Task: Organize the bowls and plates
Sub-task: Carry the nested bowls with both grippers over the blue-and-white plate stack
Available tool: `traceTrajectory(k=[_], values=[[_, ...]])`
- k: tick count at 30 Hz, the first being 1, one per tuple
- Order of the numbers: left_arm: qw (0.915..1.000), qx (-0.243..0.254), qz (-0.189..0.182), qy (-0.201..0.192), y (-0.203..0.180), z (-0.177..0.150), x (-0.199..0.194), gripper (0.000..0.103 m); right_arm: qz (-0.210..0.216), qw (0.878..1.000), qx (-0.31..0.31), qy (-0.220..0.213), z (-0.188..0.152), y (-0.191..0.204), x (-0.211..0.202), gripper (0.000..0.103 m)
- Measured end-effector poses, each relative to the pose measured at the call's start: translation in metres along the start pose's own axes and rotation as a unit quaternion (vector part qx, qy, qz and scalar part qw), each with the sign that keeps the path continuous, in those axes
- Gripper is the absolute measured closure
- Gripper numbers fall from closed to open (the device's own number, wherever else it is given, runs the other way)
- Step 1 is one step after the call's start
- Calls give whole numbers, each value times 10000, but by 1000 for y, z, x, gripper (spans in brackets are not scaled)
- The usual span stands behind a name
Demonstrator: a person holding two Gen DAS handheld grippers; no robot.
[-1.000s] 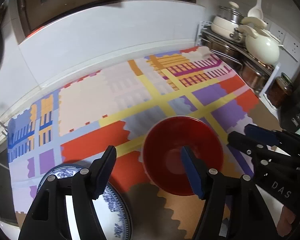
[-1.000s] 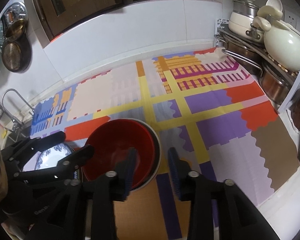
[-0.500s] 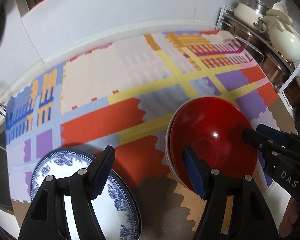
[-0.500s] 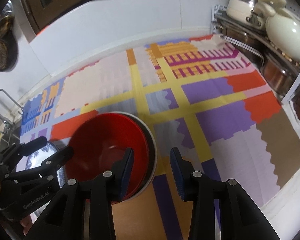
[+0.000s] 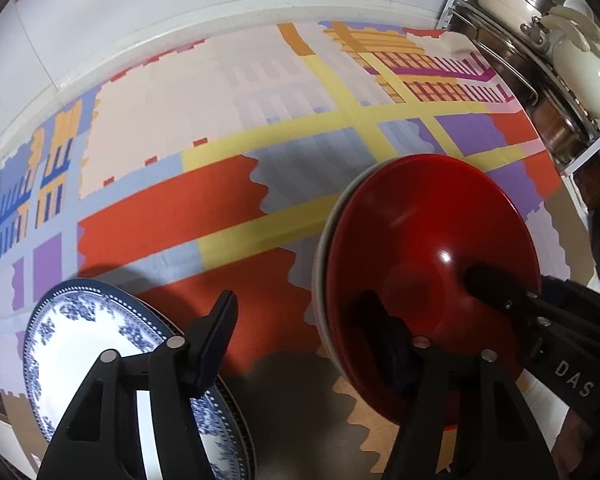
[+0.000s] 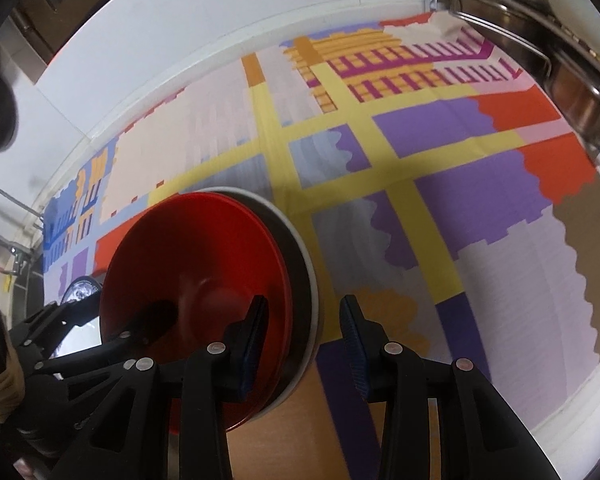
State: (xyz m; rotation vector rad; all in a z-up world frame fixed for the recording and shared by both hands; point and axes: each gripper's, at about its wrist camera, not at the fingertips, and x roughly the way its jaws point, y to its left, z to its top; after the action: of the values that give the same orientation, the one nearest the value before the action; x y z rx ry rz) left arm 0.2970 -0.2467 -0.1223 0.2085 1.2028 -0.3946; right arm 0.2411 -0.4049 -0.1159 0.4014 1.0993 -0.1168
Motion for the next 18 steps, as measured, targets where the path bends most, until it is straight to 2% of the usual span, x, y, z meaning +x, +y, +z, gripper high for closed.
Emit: traceTrajectory(k=[3,7,18], values=[[9997,-63,-200,87,-1,0,1,55,16,10000,5,84,0,1,2,75],[9990,-18,-410,155,-7,1,1,76,31,9999,63,102,0,0,2,76],[9991,-168,-297,255,-13,3,1,77,-100,9998,155,119,2,2,0,78]])
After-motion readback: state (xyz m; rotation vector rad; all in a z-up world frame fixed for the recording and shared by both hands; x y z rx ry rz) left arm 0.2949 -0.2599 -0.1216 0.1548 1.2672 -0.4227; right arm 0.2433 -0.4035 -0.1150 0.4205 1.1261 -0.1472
